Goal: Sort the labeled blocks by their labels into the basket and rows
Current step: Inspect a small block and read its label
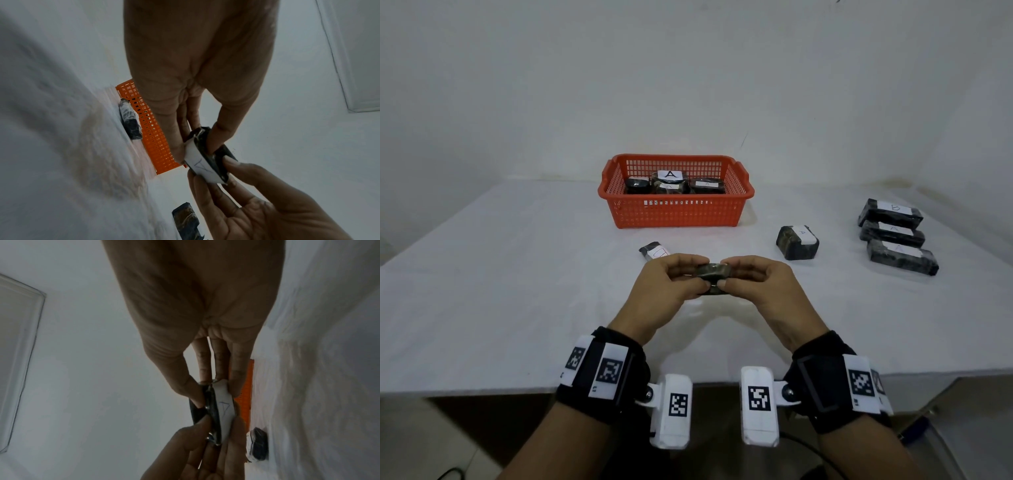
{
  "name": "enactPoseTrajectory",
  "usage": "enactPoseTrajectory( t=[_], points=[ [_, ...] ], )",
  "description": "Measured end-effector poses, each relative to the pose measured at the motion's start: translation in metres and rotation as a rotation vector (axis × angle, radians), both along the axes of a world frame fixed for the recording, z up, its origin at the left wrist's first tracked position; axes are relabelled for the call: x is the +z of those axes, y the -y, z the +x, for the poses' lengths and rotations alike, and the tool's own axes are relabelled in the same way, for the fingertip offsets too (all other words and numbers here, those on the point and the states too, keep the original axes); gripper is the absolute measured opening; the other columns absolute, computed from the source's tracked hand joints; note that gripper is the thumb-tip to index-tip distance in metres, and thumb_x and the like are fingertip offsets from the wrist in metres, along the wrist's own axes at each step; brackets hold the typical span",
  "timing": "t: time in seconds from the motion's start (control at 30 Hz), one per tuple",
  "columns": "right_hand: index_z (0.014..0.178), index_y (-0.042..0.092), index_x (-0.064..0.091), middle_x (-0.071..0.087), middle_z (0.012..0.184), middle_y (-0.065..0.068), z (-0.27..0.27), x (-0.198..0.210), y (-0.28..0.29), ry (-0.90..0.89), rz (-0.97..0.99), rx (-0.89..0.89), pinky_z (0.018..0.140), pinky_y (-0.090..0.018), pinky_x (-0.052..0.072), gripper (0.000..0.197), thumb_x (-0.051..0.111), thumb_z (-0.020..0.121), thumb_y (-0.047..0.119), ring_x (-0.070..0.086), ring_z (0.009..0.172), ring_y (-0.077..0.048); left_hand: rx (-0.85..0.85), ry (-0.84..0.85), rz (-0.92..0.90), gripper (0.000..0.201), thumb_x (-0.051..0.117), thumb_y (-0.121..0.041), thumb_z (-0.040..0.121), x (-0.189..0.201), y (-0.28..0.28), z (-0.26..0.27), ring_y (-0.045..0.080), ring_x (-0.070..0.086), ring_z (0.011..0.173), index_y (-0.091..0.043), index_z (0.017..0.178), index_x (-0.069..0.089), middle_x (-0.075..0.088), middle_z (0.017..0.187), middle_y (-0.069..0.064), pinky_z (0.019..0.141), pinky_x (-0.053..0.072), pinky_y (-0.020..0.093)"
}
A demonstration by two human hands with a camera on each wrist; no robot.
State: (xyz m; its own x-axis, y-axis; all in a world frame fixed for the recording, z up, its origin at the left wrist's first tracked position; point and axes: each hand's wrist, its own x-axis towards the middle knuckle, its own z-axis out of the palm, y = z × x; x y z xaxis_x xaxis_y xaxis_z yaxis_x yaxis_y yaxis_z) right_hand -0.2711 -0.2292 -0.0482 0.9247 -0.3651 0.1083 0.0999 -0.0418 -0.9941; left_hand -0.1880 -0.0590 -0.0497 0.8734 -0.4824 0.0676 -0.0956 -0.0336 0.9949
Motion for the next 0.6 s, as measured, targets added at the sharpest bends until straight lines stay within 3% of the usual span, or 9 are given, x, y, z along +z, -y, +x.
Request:
enactPoseTrajectory(
  t=[0.2,0.37,0.5,0.6],
  points=[
    [0.114,0.009,0.077,0.08,0.107,-0.009,0.0022,0.0028,0.0069,0.017,0.023,0.007,0.1,-0.034,0.056,0.028,0.066,0.092,-0.004,0.073,0.109,-0.024,-0.02,0.047,0.037,0.037,0.075,0.004,0.086,0.0037,-0.0017,0.0023,0.012,0.076,0.101,-0.016,0.118,0.073,0.079,0.11,0.0,0.091,0.058,0.023],
    [0.118,0.006,0.074,0.079,0.107,-0.012,0.0022,0.0006,0.0033,0.002,0.058,-0.018,0.094,-0.03,0.059,0.031,0.067,0.091,-0.006,0.074,0.104,-0.024,-0.014,0.087,0.06,0.041,0.079,0.002,0.085,0.0011,-0.0006,0.001,0.009,0.075,0.1,-0.018,0.119,0.072,0.078,0.111,-0.004,0.083,0.057,0.017],
    [0.119,0.004,0.073,0.076,0.113,-0.018,0.0013,0.0005,0.0002,-0.042,0.161,0.046,0.098,-0.037,0.059,0.025,0.065,0.096,0.002,0.074,0.106,-0.03,-0.02,0.106,0.028,0.041,0.078,0.005,0.085,0.0007,-0.0009,-0.0001,0.01,0.075,0.102,-0.017,0.119,0.072,0.078,0.111,-0.003,0.083,0.058,0.018],
    [0.119,0.005,0.072,0.076,0.112,-0.019,0.0008,0.0029,0.0012,-0.057,0.147,0.096,0.097,-0.037,0.059,0.026,0.065,0.094,-0.002,0.073,0.108,-0.033,-0.06,0.138,0.045,0.04,0.074,0.007,0.087,0.0024,-0.0035,0.0008,0.01,0.075,0.103,-0.018,0.119,0.074,0.078,0.112,-0.004,0.088,0.059,0.021]
  ],
)
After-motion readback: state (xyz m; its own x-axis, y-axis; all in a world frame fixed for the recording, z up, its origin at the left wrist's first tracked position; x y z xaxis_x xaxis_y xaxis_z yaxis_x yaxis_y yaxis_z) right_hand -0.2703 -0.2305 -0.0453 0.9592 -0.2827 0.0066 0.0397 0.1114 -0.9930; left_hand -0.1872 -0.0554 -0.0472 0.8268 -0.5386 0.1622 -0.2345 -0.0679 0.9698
